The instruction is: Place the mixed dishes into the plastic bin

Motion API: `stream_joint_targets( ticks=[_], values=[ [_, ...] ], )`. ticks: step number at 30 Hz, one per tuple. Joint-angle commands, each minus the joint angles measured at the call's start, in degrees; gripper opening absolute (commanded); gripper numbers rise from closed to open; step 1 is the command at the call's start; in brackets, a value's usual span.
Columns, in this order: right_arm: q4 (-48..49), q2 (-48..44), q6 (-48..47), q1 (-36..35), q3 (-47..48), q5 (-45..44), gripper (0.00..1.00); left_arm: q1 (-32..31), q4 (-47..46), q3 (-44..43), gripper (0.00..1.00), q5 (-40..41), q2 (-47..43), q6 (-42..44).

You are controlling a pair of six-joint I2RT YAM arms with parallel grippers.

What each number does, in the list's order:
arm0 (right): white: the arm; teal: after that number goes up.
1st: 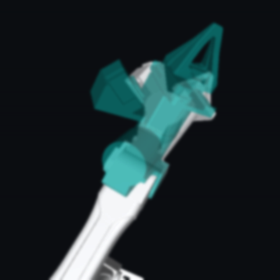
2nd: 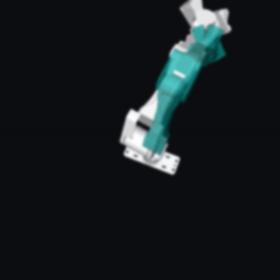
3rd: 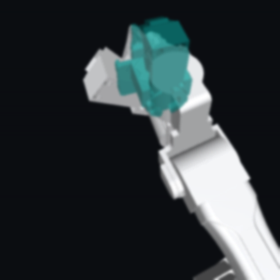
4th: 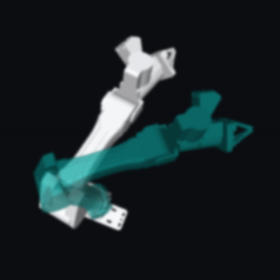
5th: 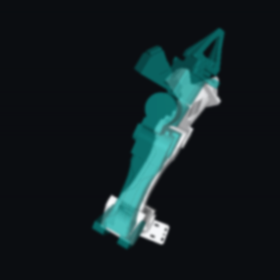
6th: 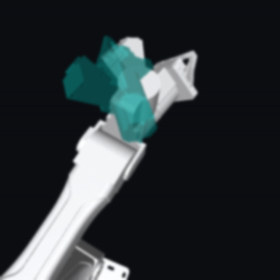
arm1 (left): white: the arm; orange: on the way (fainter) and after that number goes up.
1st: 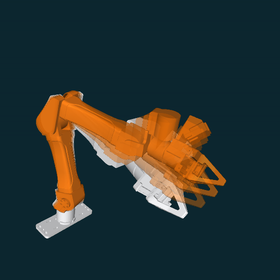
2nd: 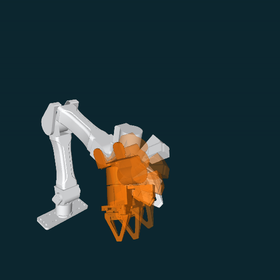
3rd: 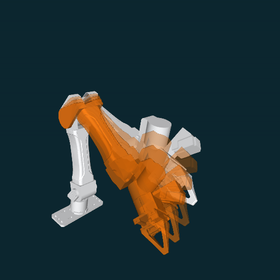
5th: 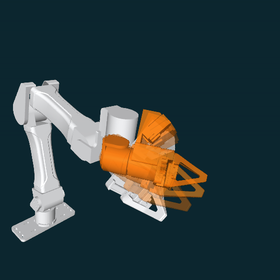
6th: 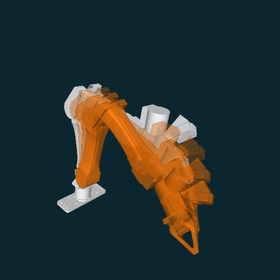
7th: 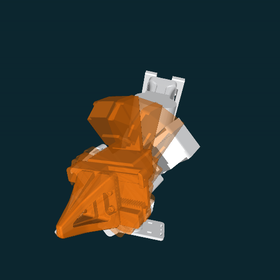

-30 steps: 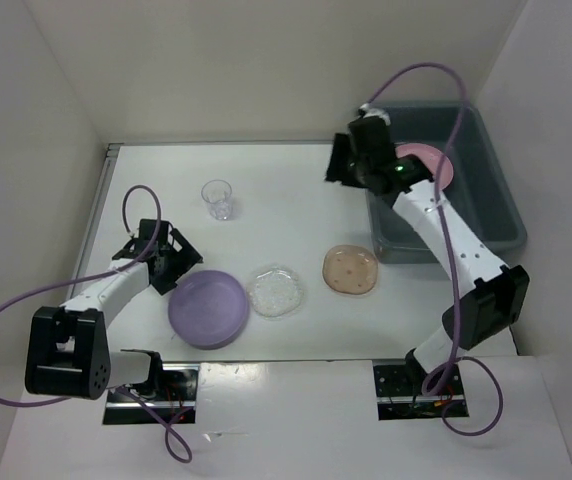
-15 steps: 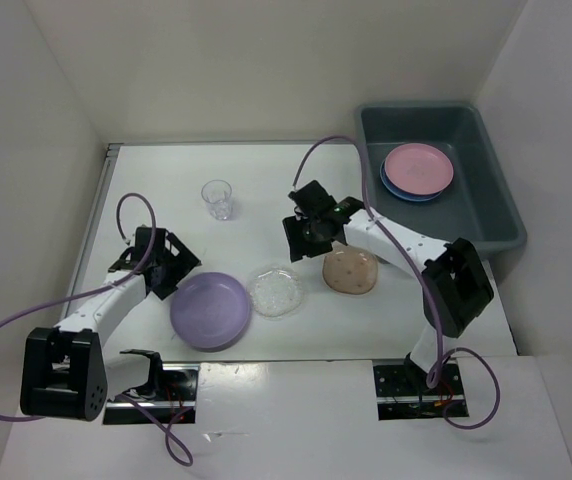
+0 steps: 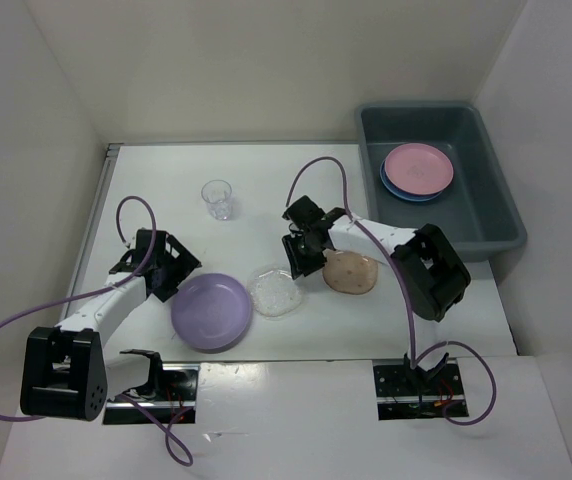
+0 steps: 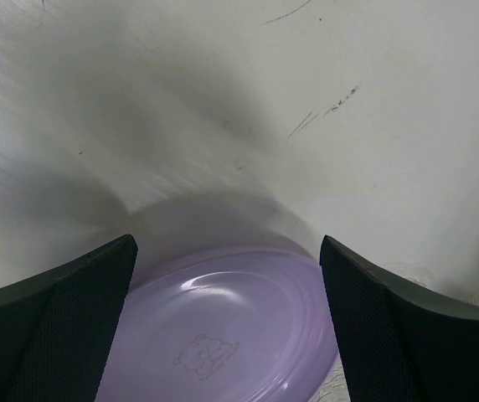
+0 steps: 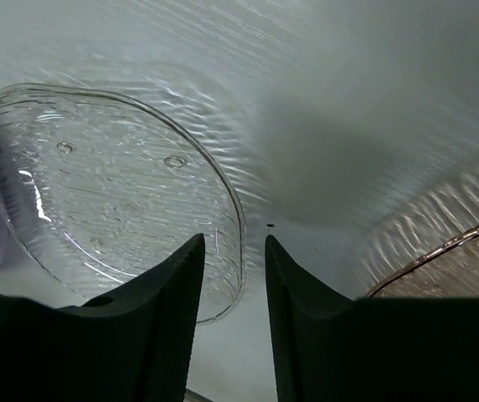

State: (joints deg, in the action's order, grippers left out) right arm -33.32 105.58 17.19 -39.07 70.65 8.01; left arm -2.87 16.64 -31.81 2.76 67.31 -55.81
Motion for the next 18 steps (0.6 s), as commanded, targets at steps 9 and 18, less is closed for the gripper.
stream_joint_targets(
  ticks=[9, 18],
  values=[
    [2.74, 2.53, -0.58, 0.05, 0.36, 4.21, 0.17, 0.15, -2.31, 0.7, 0.96, 0.05, -0.6, -0.88],
    [-0.07, 0.69, -0.06, 0.05, 3.16, 3.43, 0.0, 0.15, -2.32, 0.7, 0.96, 0.05, -1.13, -0.88]
  ],
)
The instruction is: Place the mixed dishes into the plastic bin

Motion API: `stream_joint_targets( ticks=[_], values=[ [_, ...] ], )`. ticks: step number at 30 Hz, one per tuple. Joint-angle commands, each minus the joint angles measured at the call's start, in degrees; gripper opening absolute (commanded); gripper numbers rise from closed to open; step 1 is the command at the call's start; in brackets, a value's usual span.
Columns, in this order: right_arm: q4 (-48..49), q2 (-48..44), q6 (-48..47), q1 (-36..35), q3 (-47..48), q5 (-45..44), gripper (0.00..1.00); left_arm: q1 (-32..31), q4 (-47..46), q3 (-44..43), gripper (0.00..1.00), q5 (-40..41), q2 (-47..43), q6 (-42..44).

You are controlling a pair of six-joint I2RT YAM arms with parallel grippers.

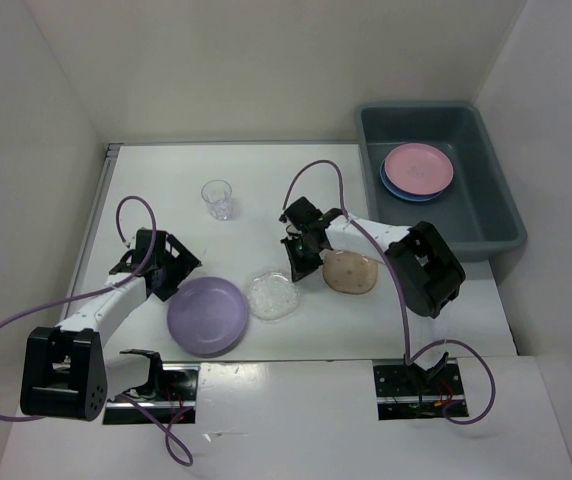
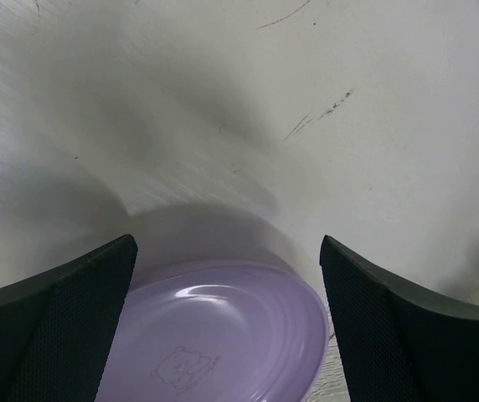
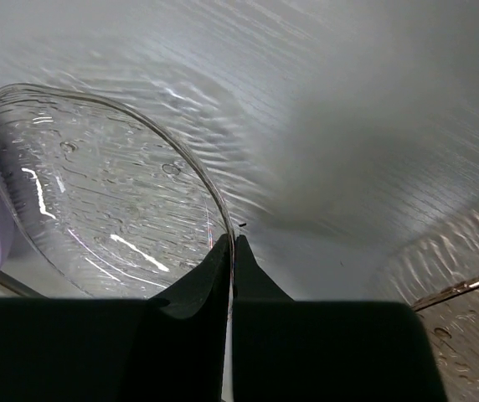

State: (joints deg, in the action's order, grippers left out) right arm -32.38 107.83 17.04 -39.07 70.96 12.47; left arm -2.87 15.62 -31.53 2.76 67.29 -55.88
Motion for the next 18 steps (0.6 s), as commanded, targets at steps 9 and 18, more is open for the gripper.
stream_joint_targets(
  ticks=[9, 18],
  values=[
    [-9.8, -9.48, 2.2, 9.7, 24.01, -18.96, 0.0, 0.15, -1.82, 1.47, 0.96, 0.05, -2.25, -0.81],
    [-14.63, -1.41, 6.07, 32.02, 43.8, -27.13, 0.0, 0.15, -2.35, 2.0, 0.96, -0.48, -3.83, 0.24]
  ],
)
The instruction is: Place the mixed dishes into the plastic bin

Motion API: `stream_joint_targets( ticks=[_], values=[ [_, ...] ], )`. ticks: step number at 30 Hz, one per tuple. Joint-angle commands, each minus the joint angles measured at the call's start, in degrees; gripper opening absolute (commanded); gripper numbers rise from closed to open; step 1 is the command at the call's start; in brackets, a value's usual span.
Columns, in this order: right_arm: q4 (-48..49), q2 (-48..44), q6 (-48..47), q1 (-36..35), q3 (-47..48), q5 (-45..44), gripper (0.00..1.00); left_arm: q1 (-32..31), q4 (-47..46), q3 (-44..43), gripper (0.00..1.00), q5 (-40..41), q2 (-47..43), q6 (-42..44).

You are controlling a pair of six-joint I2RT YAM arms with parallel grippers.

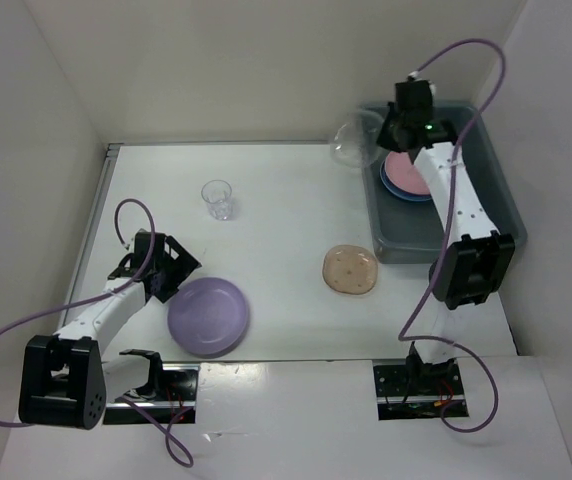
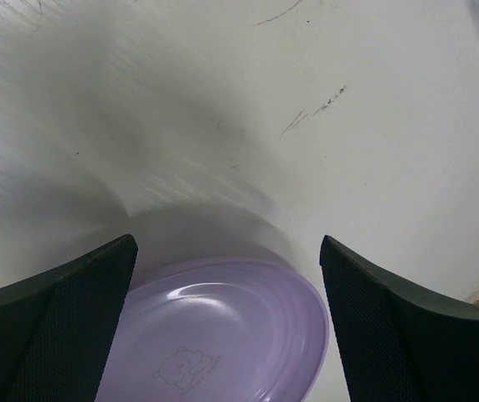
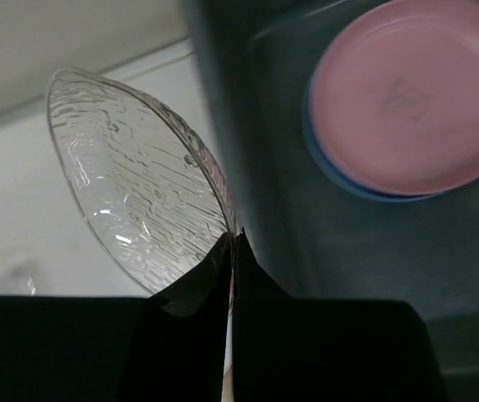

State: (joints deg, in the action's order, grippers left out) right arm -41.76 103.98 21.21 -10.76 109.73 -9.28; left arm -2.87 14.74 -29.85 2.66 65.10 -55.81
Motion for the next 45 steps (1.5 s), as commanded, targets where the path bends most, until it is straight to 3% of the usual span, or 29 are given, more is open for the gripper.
stream_joint_targets(
  ticks=[1, 6, 16, 19, 24, 26, 27, 32, 34, 36, 37, 41, 45],
  values=[
    [-5.96, 4.97, 1.9, 5.3, 6.44, -6.53, 0.0, 0.15, -1.47, 0.31, 0.96, -0.37, -1.64, 0.18],
    [-8.43, 11.15, 4.89, 14.96, 12.43, -12.16, 0.0, 0.15, -1.47, 0.31, 0.96, -0.37, -1.64, 0.79],
    [-10.62, 23.1, 6.12, 20.25, 20.78, -20.78, 0.0, 0.15, -1.47, -0.21, 0.96, -0.37, -1.03, 1.32],
    [-10.63, 25.82, 6.12, 20.26, 23.33, -18.77, 0.09, 0.15, -0.95, -0.21, 0.96, -0.37, -1.03, 1.32],
    [-11.42, 25.83, 6.12, 20.26, 24.56, -13.32, 0.38, 0.15, -0.94, -0.21, 0.96, 0.86, -0.5, 1.32],
    [-10.89, 23.64, 5.07, 20.26, 24.56, -11.21, 0.55, 0.15, -0.94, -0.21, 0.96, 1.48, 0.11, 0.18],
    [-11.41, 22.76, 5.07, 20.26, 24.56, -11.2, 0.57, 0.15, -0.94, -0.21, 0.99, 3.39, 0.72, 0.18],
    [-8.35, 9.53, 4.55, 19.39, 16.94, -2.02, 0.59, 0.15, 1.69, -0.21, 0.99, 7.8, 0.11, -1.66],
    [-5.98, 4.5, 4.54, 16.67, 9.47, 2.14, 0.6, 0.15, 3.09, -0.92, 0.92, 8.51, 0.11, -1.67],
    [-3.95, -1.47, 4.54, 13.42, 3.84, 3.74, 0.6, 0.15, 4.76, -0.92, 0.75, 8.51, 0.11, -0.53],
    [-3.95, -2.9, 4.54, 9.75, 2.43, 4.44, 0.6, 0.15, 5.29, -0.92, 0.72, 7.9, 0.11, -0.53],
    [-3.33, -7.03, 4.01, 1.22, -2.41, 4.44, 0.61, 0.15, 8.28, -0.92, 0.71, 6.4, 0.11, 0.0],
    [-1.58, -10.55, 4.54, -2.77, -8.9, 5.59, 0.61, 0.15, 10.73, -1.53, 0.69, 5.25, 0.11, 1.5]
  ],
)
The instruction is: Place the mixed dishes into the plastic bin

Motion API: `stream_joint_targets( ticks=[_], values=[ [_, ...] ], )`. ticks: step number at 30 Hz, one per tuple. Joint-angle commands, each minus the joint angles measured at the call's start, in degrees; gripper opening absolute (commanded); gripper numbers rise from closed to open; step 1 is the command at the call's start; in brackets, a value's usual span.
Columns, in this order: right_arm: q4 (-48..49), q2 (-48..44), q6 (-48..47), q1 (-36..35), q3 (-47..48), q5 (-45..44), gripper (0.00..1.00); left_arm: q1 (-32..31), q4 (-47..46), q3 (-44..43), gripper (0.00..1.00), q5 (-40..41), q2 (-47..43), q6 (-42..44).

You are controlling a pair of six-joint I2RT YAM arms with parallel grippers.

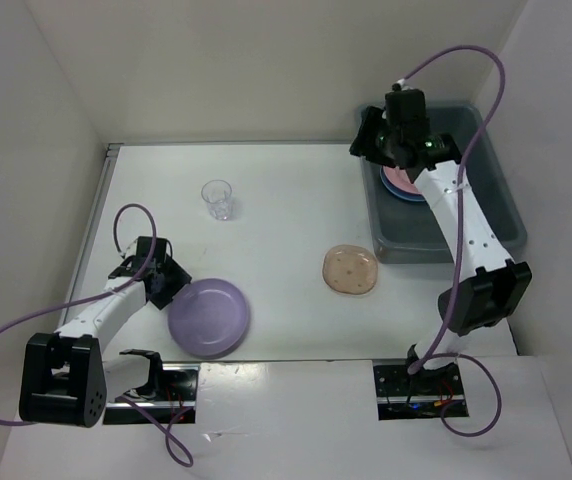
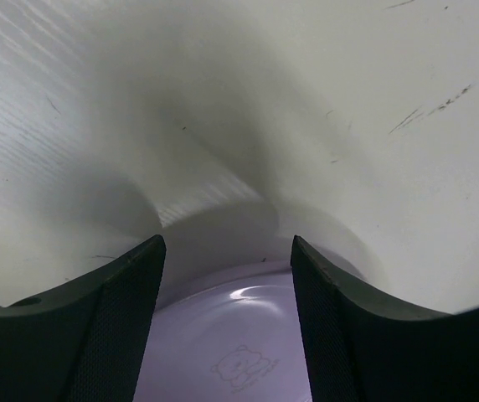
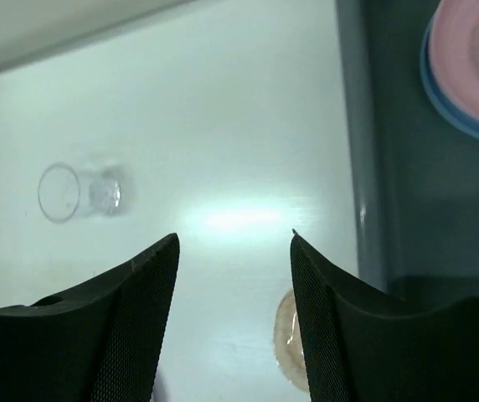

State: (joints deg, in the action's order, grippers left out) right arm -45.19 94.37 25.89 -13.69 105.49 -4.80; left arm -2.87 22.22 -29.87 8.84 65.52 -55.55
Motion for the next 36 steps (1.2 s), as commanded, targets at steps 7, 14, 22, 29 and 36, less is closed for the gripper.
stream_joint_targets(
  ticks=[7, 14, 22, 29, 36],
  values=[
    [2.38, -3.31, -0.66, -0.46, -9.6, 1.11, 0.61, 0.15, 5.03, -2.21, 0.72, -4.44, -0.83, 1.23],
    [3.0, -3.93, -1.72, -3.62, -13.81, 3.39, 0.61, 0.15, 4.41, -8.01, 0.8, -8.48, -1.28, 0.62],
    [3.0, -4.98, -1.72, -4.94, -15.76, 3.39, 0.61, -0.37, 10.47, -9.77, 0.8, -7.09, -0.74, 3.69],
    [1.43, -5.6, -3.13, -5.47, -16.28, 9.53, 0.61, -0.91, 10.48, -9.24, 0.8, -8.84, 1.46, 4.31],
    [0.62, -4.37, -8.22, -22.76, -24.71, 16.66, 0.6, -0.91, 7.06, -8.63, 0.8, -8.84, 2.07, 3.78]
  ],
)
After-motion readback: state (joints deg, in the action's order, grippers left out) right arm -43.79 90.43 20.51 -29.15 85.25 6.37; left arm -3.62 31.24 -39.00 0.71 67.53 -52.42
